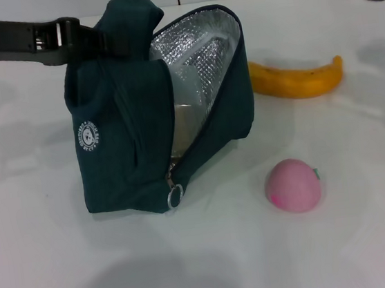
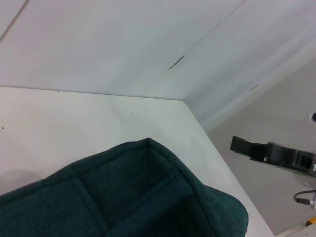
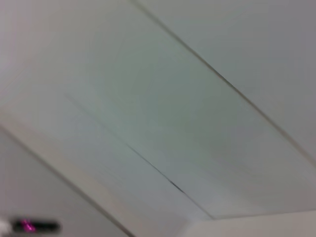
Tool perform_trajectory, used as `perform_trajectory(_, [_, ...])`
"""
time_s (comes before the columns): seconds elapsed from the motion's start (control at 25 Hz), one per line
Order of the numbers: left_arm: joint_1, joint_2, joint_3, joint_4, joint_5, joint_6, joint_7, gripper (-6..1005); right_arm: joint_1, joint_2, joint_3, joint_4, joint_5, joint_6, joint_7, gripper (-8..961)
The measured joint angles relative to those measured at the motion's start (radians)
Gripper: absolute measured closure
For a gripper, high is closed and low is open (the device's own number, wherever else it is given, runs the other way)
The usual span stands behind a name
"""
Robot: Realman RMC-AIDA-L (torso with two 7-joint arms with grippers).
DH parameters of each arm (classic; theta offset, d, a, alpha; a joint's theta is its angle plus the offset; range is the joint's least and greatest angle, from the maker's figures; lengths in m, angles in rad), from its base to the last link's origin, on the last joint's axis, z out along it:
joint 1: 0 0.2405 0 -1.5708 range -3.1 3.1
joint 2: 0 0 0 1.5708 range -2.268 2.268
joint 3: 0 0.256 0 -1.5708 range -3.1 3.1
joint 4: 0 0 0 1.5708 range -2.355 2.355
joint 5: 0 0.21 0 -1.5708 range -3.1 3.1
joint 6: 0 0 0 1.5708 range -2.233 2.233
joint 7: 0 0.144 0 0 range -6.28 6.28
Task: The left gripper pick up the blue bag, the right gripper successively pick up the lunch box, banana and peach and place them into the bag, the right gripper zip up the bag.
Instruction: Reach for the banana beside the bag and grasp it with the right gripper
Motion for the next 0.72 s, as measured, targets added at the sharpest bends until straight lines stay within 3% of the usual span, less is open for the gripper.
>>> perform_trajectory(0.12, [0.000, 0.000, 0.000, 0.000, 0.000, 0.000, 0.000, 960, 0.013, -0.040, 0.002, -0.109, -0.139, -0.011, -0.010, 363])
perform_trajectory(0.24, [0.001, -0.001, 0.000, 0.000, 0.000, 0.000, 0.000, 960, 0.046, -0.062, 0.032, -0.191, -0.273, -0.054, -0.010, 357])
perform_trajectory(0.36, [0.001, -0.003, 0.000, 0.000, 0.000, 0.000, 0.001, 960, 0.098, -0.073, 0.118, -0.235, -0.420, -0.118, -0.015, 347])
perform_trajectory(0.44, [0.002, -0.005, 0.000, 0.000, -0.001, 0.000, 0.001, 960, 0.136, -0.078, 0.157, -0.262, -0.522, -0.150, -0.028, 285])
perform_trajectory(0.52, [0.003, -0.005, 0.000, 0.000, -0.010, 0.000, 0.001, 960, 0.207, -0.097, 0.169, -0.285, -0.679, -0.187, -0.053, 222])
perform_trajectory(0.56, [0.004, -0.005, 0.000, 0.000, -0.017, 0.000, 0.002, 960, 0.207, -0.097, 0.169, -0.285, -0.679, -0.187, -0.053, 191])
perform_trajectory(0.72, [0.007, -0.006, 0.000, 0.003, -0.034, 0.000, 0.003, 959, 0.319, -0.109, 0.171, -0.259, -0.885, -0.228, -0.078, 129])
